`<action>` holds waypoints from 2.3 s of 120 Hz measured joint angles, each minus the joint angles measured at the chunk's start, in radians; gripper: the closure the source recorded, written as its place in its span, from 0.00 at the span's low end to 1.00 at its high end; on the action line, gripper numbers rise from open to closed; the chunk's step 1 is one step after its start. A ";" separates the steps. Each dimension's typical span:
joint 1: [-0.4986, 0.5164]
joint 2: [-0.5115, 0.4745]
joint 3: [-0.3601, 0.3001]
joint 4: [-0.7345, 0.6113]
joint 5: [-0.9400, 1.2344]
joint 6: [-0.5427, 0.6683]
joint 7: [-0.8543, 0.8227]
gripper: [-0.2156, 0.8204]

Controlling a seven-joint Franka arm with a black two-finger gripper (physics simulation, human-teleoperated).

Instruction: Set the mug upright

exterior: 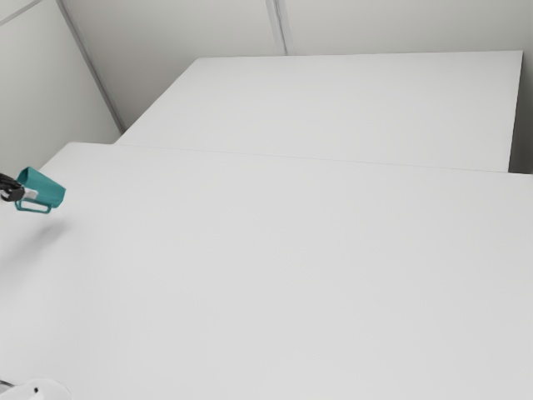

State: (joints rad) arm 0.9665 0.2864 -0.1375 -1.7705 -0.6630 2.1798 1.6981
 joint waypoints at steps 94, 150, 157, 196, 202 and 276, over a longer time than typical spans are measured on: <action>-0.829 -0.187 0.219 -0.171 0.606 -0.122 -0.908 0.97; -0.876 -0.106 0.215 -0.161 0.650 -0.132 -1.247 0.97; -0.883 -0.095 0.214 -0.157 0.655 -0.128 -1.274 0.97; -0.897 -0.062 0.212 -0.139 0.661 -0.125 -1.392 0.96; -0.898 -0.060 0.212 -0.138 0.660 -0.126 -1.406 0.95; -0.907 -0.046 0.211 -0.053 0.640 -0.143 -1.496 0.49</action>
State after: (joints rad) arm 0.0598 0.2403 0.0735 -1.8231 -0.0226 2.0371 0.2025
